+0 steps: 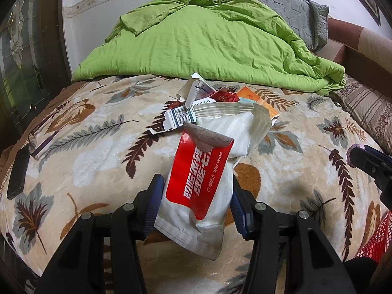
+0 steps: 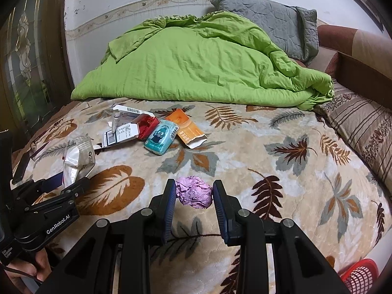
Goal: Collect trash
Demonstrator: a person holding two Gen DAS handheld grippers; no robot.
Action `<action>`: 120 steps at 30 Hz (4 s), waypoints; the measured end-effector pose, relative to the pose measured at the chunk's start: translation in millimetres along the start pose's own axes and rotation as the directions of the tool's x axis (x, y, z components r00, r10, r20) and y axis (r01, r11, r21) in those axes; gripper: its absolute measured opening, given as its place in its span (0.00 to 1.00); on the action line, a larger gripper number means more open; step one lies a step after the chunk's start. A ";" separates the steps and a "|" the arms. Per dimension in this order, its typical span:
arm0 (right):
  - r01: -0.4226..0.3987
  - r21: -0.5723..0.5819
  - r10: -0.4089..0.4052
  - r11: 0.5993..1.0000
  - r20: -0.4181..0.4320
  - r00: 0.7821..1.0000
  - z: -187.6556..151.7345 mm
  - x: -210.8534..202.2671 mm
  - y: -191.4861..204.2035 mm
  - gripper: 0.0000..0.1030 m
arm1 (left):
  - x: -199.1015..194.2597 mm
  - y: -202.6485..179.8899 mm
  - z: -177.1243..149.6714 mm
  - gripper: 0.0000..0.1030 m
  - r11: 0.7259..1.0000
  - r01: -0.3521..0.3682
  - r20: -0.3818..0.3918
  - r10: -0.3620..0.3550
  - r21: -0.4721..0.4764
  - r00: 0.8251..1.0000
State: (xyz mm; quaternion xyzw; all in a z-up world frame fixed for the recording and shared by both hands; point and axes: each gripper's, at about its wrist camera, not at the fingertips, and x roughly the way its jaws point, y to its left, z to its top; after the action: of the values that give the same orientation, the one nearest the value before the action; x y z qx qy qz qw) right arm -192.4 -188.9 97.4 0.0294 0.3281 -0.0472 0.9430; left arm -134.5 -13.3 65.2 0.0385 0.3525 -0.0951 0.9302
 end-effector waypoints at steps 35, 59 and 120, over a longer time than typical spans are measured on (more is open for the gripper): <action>0.027 -0.016 -0.027 1.000 0.001 1.000 0.0 -0.3 2.7 0.32 | -0.4 -2.7 -0.2 0.49 1.000 0.001 0.000 -0.001 0.008 1.000; 0.027 -0.015 -0.027 1.000 0.002 1.000 0.2 -1.2 2.2 0.32 | -1.5 -4.4 -0.6 0.49 1.000 -0.002 0.001 0.002 0.010 1.000; 0.259 0.608 -0.236 0.751 -0.118 0.964 -163.9 -208.1 -275.8 0.52 | -108.5 -331.7 -50.9 0.57 0.533 0.772 -0.460 -0.621 0.346 0.635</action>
State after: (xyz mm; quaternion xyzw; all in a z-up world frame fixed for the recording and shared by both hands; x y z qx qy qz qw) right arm -485.5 -434.3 91.6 0.2936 0.3113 -0.2758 0.8607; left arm -314.9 -314.7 97.5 0.1525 0.4265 -0.5458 0.7049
